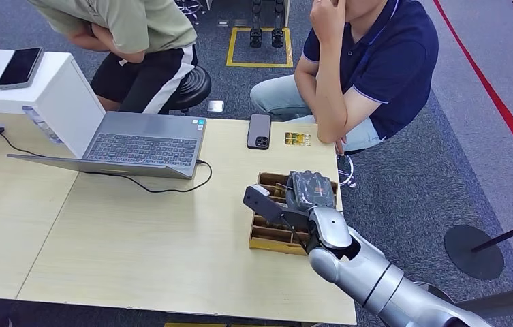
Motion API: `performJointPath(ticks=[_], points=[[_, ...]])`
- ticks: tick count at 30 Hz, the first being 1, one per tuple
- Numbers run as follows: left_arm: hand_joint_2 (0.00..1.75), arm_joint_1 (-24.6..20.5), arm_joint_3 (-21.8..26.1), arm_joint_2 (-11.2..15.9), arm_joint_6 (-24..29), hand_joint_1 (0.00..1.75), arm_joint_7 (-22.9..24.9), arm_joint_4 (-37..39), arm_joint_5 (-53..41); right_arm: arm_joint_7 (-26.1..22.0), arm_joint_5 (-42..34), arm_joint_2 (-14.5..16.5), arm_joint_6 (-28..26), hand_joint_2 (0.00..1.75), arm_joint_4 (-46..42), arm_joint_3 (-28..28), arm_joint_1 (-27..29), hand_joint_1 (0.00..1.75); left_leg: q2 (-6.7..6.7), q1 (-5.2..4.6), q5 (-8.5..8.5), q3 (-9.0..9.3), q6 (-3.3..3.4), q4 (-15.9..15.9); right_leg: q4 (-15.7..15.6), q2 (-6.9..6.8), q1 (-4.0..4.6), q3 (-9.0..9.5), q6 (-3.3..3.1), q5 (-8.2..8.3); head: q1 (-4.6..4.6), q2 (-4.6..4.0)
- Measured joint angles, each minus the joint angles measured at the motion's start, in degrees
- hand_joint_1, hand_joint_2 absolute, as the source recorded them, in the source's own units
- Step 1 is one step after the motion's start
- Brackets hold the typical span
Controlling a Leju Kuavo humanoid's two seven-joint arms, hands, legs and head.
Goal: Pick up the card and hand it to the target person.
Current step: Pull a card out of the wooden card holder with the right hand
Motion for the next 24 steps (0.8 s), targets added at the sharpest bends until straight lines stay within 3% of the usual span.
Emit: performJointPath(ticks=[13, 24], points=[[1.75, 0.0, 0.0, 0.0, 0.87, 0.0, -0.34, -0.02, 0.2, -0.8, -0.87, -0.02, -0.51, 1.75, -0.03, -0.02, 0.0, 1.71, 0.0, 0.0, 0.0, 0.01, 0.0, 0.0, 0.0, 0.01, 0.0, 0.0, 0.0, 0.0, 0.0, 0.0], [1.75, 0.0, 0.0, 0.0, 0.75, 0.0, -0.4, -0.01, 0.26, -6.43, -10.92, -0.16, -5.76, 1.75, -2.92, -0.8, -0.1, 1.71, 0.0, 0.0, 0.0, -0.02, 0.0, 0.0, 0.0, 0.0, 0.0, -0.01, 0.0, 0.0, -0.01, 0.0]])
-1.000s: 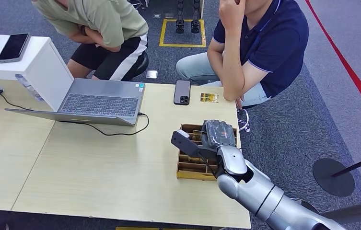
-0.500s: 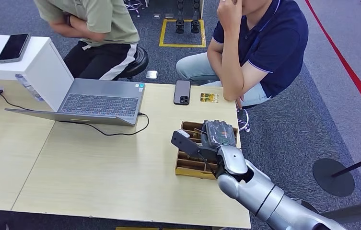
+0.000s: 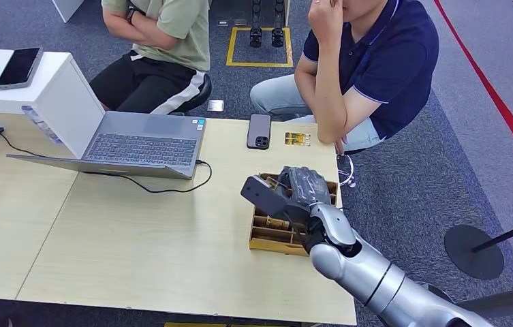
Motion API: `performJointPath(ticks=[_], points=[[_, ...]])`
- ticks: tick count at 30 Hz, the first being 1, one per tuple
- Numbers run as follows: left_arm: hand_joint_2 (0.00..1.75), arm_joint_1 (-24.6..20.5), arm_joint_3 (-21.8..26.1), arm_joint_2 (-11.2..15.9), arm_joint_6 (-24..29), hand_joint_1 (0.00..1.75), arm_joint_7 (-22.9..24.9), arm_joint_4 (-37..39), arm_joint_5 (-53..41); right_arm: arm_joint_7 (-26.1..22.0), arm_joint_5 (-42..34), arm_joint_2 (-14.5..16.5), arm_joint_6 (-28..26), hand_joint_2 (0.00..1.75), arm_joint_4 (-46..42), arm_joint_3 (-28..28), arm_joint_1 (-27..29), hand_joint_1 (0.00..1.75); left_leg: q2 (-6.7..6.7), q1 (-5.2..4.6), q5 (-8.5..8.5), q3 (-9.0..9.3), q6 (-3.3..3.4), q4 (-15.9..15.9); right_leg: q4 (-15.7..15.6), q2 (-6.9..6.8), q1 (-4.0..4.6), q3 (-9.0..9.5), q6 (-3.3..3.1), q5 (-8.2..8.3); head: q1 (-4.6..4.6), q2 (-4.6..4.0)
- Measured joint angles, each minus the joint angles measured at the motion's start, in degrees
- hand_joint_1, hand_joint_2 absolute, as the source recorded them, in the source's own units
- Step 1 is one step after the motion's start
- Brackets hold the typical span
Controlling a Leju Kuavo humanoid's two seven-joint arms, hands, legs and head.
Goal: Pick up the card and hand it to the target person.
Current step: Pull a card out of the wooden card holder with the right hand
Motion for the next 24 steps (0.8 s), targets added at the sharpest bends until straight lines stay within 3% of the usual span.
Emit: performJointPath(ticks=[12, 24], points=[[1.75, 0.0, 0.0, 0.0, -0.3, 0.0, 0.1, 0.01, -0.28, -0.97, -1.29, -0.38, -3.85, 1.75, -2.5, -1.09, -2.88, 1.71, 0.0, 0.0, 0.0, -0.01, 0.0, 0.0, 0.0, 0.0, 0.0, 0.0, 0.0, 0.0, 0.0, 0.0], [1.75, -0.03, -0.24, -0.04, -1.02, 0.0, 0.11, 0.0, -2.21, -0.03, 13.73, -1.57, -10.35, 1.75, -1.59, -2.66, -7.35, 1.71, 0.0, -0.01, 0.0, -0.01, 0.0, 0.0, 0.0, 0.0, 0.0, -0.01, 0.0, 0.0, -0.01, 0.0]])
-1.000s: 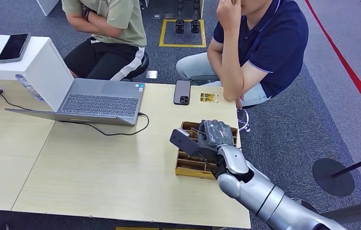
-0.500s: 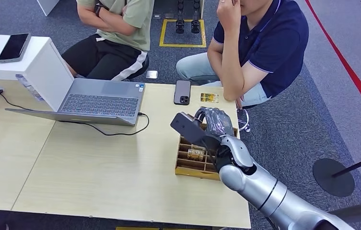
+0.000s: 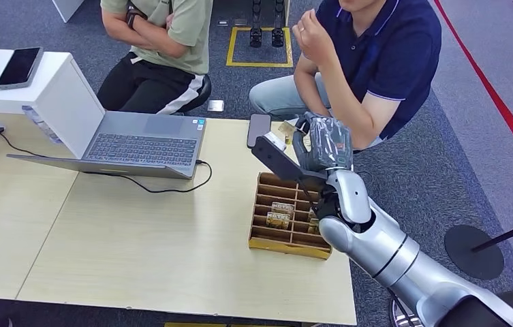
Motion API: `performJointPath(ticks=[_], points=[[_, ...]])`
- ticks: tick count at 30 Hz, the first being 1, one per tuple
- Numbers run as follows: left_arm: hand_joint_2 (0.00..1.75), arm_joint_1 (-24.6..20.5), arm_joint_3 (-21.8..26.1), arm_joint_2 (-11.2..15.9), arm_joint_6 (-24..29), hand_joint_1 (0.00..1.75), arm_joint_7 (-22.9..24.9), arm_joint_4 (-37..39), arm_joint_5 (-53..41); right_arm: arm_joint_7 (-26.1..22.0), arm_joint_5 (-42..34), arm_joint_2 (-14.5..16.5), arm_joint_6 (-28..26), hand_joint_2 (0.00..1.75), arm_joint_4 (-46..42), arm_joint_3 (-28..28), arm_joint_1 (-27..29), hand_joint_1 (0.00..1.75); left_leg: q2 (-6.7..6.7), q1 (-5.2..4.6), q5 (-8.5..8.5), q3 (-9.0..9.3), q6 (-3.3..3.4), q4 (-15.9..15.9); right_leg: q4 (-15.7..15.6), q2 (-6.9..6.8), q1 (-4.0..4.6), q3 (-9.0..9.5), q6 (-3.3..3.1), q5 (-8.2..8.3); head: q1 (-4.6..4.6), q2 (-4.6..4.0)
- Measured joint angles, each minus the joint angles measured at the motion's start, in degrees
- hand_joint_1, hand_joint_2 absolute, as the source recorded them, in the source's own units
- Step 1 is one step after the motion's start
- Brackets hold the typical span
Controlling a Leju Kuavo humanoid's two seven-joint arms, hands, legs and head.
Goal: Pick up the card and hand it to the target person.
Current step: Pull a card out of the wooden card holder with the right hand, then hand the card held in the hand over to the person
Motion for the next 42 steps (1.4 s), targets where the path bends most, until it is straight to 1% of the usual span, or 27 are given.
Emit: performJointPath(ticks=[5, 8, 26, 30, 31, 35, 42], points=[[1.75, -0.09, -0.63, 0.0, -0.04, 0.0, 0.19, -0.01, -0.3, -0.53, 5.65, -0.34, -1.96, 1.75, 2.08, -0.84, -1.23, 1.71, 0.0, 0.0, 0.0, 0.0, 0.0, 0.0, 0.0, 0.0, 0.0, 0.0, 0.0, 0.0, 0.01, 0.0], [1.75, -0.28, -0.93, -0.01, -0.03, 0.0, 0.55, -0.01, -0.44, -0.72, 7.71, -0.45, -2.51, 1.75, 3.16, -1.14, -1.75, 1.71, -0.01, 0.0, 0.0, 0.0, 0.0, 0.0, 0.0, -0.01, 0.0, 0.0, 0.0, 0.0, 0.01, 0.0], [1.75, -0.67, -1.42, -0.02, -0.27, 0.0, 0.55, 0.01, -1.09, -0.69, 9.42, -0.73, -2.38, 1.75, 7.1, -2.31, -2.2, 1.71, -0.01, 0.0, 0.0, 0.0, 0.0, 0.0, 0.0, -0.01, 0.0, 0.0, 0.0, 0.0, 0.01, 0.0], [1.75, -0.69, -1.54, -0.02, -0.3, 0.0, 0.48, -0.01, -1.14, -0.61, 9.53, -0.73, -2.24, 1.75, 7.51, -2.33, -2.19, 0.0, -0.01, 0.0, 0.0, 0.0, 0.0, 0.01, 0.0, 0.0, 0.0, 0.0, 0.0, 0.0, 0.01, 0.0], [1.75, -0.69, -1.64, -0.02, -0.31, 0.0, 0.41, -0.01, -1.19, -0.56, 9.54, -0.76, -2.17, 1.75, 7.61, -2.33, -2.19, 0.0, -0.01, 0.0, 0.0, 0.0, 0.0, 0.01, 0.0, 0.0, 0.0, 0.0, 0.0, 0.0, 0.01, 0.0], [0.0, -0.7, -2.19, -0.03, -0.28, 0.0, -0.12, -0.01, -1.3, -0.26, 9.56, -0.86, -1.73, 1.75, 7.93, -2.47, -2.12, 0.0, 0.0, 0.0, 0.0, 0.0, 0.0, 0.01, 0.0, 0.0, 0.0, -0.01, 0.0, 0.0, 0.01, 0.0], [0.0, -0.69, -2.36, -0.04, 0.04, 0.0, -0.3, 0.0, -1.13, -0.17, 9.51, -1.14, -1.52, 1.75, 8.03, -2.78, -1.88, 0.0, 0.0, 0.0, 0.0, 0.0, 0.0, 0.01, 0.0, 0.0, 0.0, -0.01, 0.0, 0.0, 0.01, 0.0]])
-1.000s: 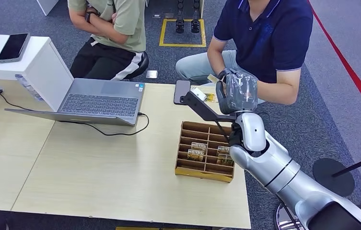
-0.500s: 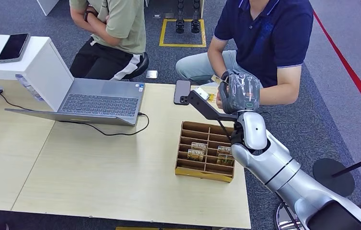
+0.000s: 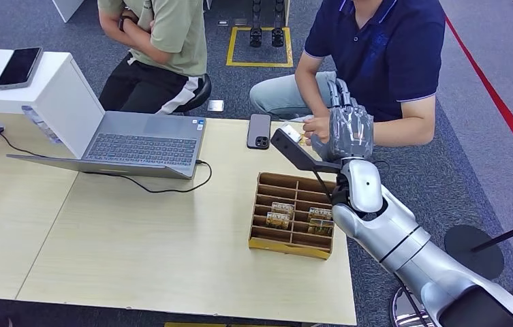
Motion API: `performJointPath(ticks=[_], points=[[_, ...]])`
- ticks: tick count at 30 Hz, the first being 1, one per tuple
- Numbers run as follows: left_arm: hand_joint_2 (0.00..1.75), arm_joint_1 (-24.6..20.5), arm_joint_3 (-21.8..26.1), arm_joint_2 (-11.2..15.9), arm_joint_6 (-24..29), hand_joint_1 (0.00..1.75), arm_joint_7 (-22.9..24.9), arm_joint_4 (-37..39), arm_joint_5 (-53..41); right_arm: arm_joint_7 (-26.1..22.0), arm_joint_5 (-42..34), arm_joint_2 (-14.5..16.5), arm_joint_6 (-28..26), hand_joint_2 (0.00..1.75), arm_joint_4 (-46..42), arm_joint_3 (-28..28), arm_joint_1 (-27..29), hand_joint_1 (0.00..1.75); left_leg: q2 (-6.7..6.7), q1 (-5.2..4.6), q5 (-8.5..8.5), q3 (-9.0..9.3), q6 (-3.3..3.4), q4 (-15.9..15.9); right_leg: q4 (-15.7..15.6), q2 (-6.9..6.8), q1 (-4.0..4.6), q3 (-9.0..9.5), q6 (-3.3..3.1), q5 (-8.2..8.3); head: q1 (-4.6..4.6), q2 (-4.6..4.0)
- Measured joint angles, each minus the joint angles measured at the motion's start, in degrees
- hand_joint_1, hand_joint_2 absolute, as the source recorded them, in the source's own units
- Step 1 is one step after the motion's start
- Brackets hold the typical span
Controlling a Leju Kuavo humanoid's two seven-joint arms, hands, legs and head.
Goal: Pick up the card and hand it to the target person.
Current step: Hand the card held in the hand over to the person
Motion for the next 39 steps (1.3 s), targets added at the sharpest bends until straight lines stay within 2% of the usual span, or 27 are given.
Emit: performJointPath(ticks=[4, 7, 12, 18, 22, 27, 32, 39], points=[[0.0, 0.02, -0.01, 0.0, -0.03, 0.0, 0.01, 0.0, 0.21, -0.97, -3.28, -0.01, -0.79, 1.75, -0.02, -0.6, 0.52, 0.0, 0.0, 0.0, 0.0, 0.0, 0.0, 0.0, 0.0, 0.0, 0.0, 0.0, 0.0, 0.0, -0.01, 0.0], [0.0, 0.08, -0.01, 0.0, 0.01, 0.0, 0.0, 0.01, 0.85, -3.03, -10.87, -0.01, -2.16, 1.75, -0.55, -1.35, 1.6, 0.0, 0.0, 0.0, 0.0, 0.0, 0.0, 0.0, 0.0, -0.01, 0.0, 0.0, 0.0, 0.0, -0.01, 0.0], [0.0, 0.22, 0.01, 0.0, 0.34, 0.0, 0.25, -0.01, 2.31, -7.64, -29.05, -0.01, -3.46, 1.75, -3.71, -2.9, 4.5, 0.0, 0.0, 0.0, 0.0, 0.01, 0.0, 0.0, 0.0, -0.01, 0.0, 0.0, 0.0, 0.0, -0.01, 0.0], [0.0, 0.43, 0.04, 0.01, 0.82, 0.0, 0.25, -0.01, 3.93, -17.53, -57.12, -0.78, -4.35, 1.75, -11.16, -5.0, 10.61, 0.0, 0.0, 0.0, -0.01, 0.01, 0.0, 0.0, -0.01, -0.01, 0.0, -0.02, 0.0, 0.0, -0.01, 0.0], [0.0, 0.67, 0.04, 0.01, 1.03, 0.0, 0.09, 0.01, 4.61, -22.11, -66.53, -2.42, -4.11, 1.75, -17.01, -6.38, 14.96, 0.0, 0.0, 0.0, -0.01, 0.02, 0.01, 0.01, -0.02, -0.01, 0.0, -0.02, 0.0, 0.0, -0.01, 0.0], [0.0, 0.81, 0.16, 0.02, 1.48, 0.0, -0.19, 0.01, 5.74, -26.35, -72.61, -5.32, -2.38, 1.75, -24.35, -8.15, 21.89, 0.0, 0.0, -0.02, -0.03, 0.01, 0.02, 0.01, -0.04, -0.02, -0.01, -0.03, 0.0, -0.01, 0.0, 0.0], [0.0, 0.94, 0.24, 0.01, 1.91, 0.0, -0.37, -0.01, 6.49, -28.2, -72.87, -7.89, -1.73, 1.75, -30.67, -9.38, 27.76, 0.0, 0.01, -0.01, -0.06, 0.01, -0.02, 0.01, -0.04, 0.01, 0.0, -0.05, 0.01, -0.01, -0.02, 0.0], [0.0, 0.97, 0.86, 0.0, 2.02, 0.0, -1.11, 0.0, 7.38, -29.99, -72.68, -9.85, -2.46, 1.75, -36.26, -9.61, 34.14, 0.0, 0.01, 0.0, -0.06, 0.0, -0.02, 0.0, -0.04, 0.0, 0.0, -0.05, 0.01, -0.01, -0.01, 0.0]])
